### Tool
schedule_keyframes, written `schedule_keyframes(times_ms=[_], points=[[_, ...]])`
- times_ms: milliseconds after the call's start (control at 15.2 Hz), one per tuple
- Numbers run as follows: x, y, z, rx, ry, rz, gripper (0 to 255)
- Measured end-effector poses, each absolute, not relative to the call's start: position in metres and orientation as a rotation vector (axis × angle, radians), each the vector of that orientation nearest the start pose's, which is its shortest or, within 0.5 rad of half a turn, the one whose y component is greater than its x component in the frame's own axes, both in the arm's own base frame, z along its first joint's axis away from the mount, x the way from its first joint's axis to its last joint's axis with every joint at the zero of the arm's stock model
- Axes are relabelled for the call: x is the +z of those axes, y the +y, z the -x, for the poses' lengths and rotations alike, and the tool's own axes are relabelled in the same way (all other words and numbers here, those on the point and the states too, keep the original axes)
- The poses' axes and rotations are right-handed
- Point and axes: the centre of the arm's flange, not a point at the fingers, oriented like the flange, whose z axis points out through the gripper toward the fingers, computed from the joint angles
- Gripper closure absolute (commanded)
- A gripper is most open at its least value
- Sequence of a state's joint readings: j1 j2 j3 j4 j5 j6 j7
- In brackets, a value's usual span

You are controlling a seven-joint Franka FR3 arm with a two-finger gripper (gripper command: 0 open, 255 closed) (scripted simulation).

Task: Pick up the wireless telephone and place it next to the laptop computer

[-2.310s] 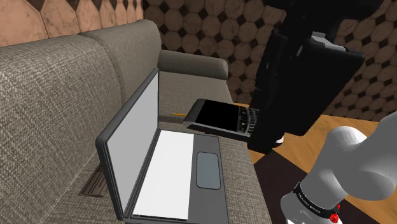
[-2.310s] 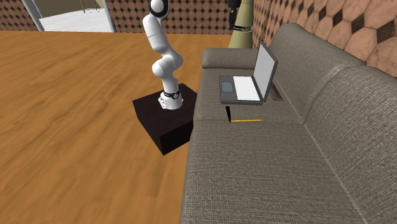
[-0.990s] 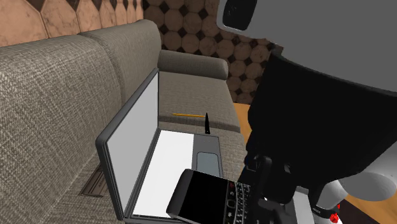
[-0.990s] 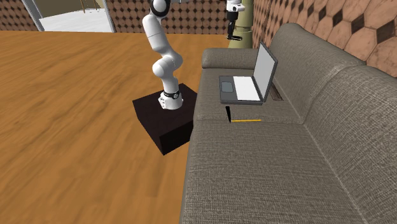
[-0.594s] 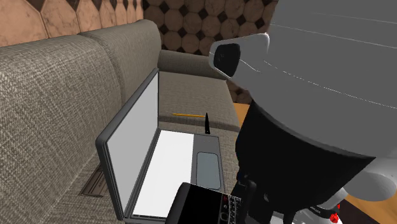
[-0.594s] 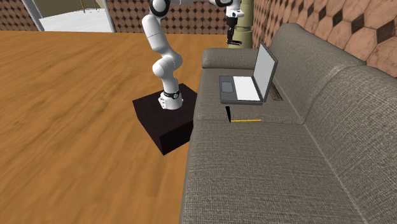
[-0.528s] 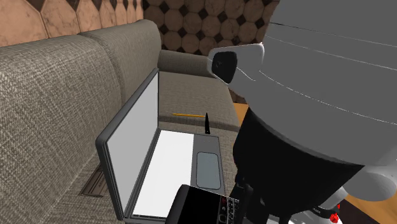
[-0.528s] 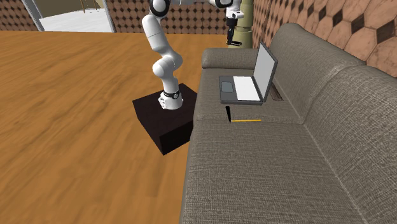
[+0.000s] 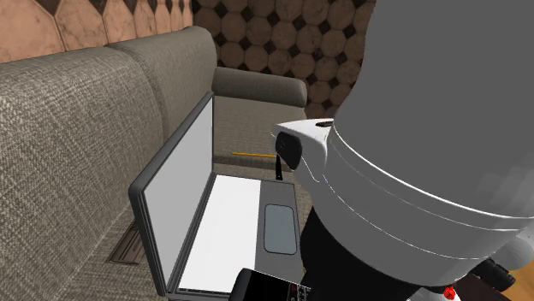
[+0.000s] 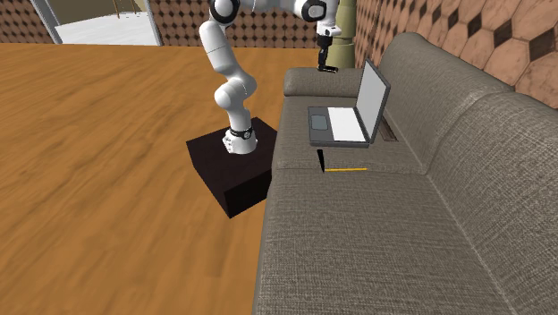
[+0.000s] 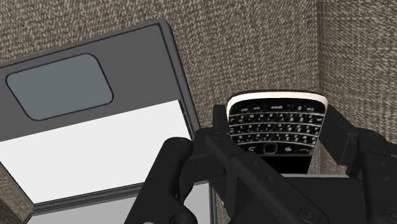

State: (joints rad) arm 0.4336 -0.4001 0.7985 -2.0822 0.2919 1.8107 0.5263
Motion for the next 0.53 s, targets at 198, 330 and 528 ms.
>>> schedule_keyframes(times_ms=[198,330,528], points=[[0.520,0.472,-0.097,-0.023,-0.924,2.982,255],[0.511,0.472,-0.098,-0.023,-0.923,2.982,255],[0.495,0.472,-0.097,-0.023,-0.924,2.982,255]])
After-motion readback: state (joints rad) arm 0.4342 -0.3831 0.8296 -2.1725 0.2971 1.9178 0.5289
